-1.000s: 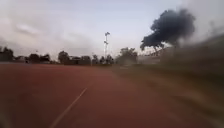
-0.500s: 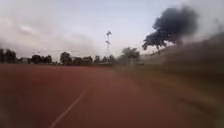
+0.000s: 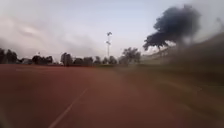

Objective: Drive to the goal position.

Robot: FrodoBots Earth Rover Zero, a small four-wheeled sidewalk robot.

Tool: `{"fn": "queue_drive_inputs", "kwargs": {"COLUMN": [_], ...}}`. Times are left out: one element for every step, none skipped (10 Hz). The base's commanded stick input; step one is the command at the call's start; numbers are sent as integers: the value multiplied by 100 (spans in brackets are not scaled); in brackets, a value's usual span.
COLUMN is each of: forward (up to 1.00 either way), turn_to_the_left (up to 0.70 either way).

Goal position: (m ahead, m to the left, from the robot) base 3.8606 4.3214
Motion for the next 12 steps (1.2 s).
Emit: {"fn": "queue_drive_inputs", "kwargs": {"forward": [100, 100, 100, 100, 100, 100, 100, 100, 100, 100, 99, 89], "turn_to_the_left": [0, 0, 0, 0, 0, 0, 0, 0, 0, 0, 0, 0]}}
